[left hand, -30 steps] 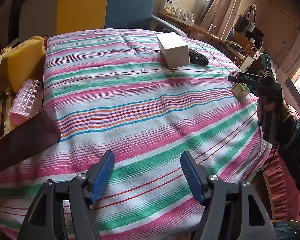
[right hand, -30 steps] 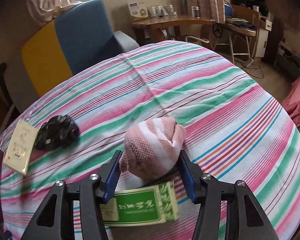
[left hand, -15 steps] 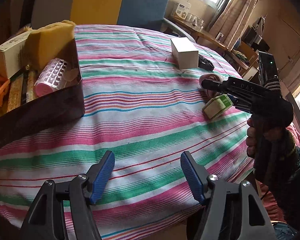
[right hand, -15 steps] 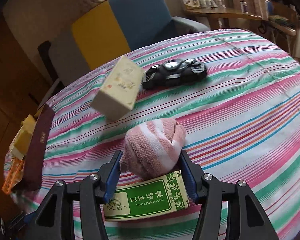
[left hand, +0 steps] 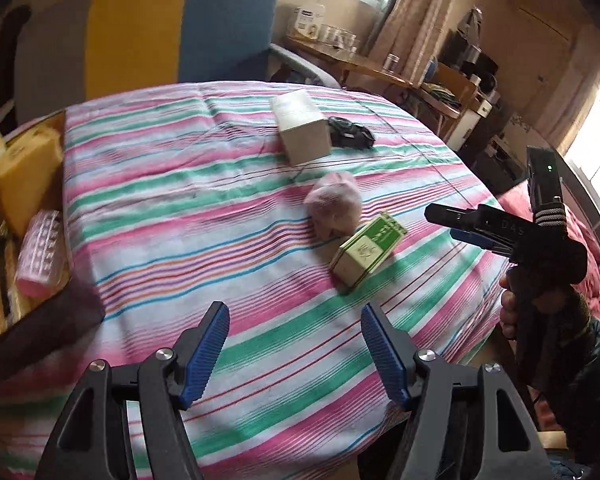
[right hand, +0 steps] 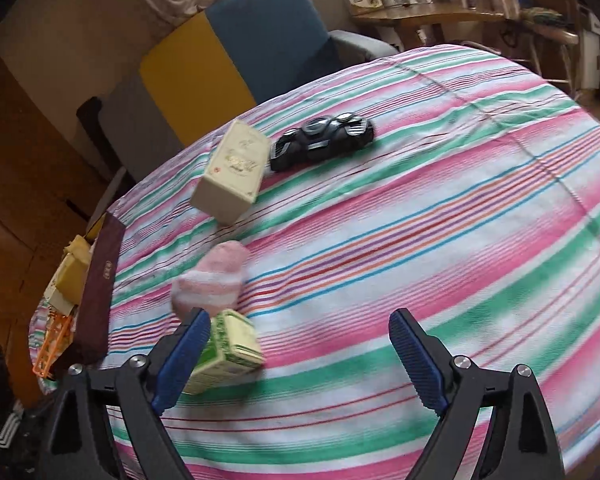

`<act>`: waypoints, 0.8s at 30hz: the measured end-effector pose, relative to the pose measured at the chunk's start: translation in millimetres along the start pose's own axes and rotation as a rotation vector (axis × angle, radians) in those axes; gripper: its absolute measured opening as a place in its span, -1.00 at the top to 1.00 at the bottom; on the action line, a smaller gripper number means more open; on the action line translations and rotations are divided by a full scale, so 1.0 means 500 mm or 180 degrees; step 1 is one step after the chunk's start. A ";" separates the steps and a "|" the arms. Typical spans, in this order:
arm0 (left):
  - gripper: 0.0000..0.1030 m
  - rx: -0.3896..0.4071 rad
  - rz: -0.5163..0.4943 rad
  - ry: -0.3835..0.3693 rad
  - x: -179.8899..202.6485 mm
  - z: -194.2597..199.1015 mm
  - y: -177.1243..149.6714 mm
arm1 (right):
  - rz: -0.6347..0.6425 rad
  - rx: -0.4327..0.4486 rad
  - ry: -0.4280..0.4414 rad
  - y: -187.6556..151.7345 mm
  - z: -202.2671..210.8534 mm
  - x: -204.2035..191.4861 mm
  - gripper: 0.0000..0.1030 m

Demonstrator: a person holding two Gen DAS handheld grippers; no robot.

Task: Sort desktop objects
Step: 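Grasp the green TSAO essential oil box with the left gripper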

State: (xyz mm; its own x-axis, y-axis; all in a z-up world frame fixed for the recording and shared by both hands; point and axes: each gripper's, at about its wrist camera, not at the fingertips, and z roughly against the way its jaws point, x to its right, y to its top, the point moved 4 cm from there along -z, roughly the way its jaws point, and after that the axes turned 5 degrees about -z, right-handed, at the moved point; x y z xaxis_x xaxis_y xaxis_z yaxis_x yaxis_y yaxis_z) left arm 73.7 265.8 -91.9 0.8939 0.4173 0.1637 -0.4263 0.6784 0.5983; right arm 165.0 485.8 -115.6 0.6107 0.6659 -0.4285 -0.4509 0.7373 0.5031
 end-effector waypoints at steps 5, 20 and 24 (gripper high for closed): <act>-0.35 -0.0027 -0.0586 -0.0070 0.061 -0.038 0.046 | -0.0158 0.0050 -0.0061 0.002 0.014 0.071 -0.79; -0.36 -0.0178 -0.1015 -0.0269 0.089 -0.091 0.088 | -0.0042 0.0369 0.0182 -0.007 0.003 0.071 -1.00; -0.16 -0.0329 -0.1036 -0.0332 0.101 -0.123 0.084 | 0.0013 0.0378 0.0167 -0.006 0.000 0.067 -1.00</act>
State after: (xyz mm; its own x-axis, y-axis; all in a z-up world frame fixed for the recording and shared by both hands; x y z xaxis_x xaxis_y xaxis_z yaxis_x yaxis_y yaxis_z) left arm 92.3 352.6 -106.6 0.9922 0.1090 0.0600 -0.1239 0.8255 0.5507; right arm 187.0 505.9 -131.8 0.5728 0.6762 -0.4633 -0.3711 0.7179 0.5889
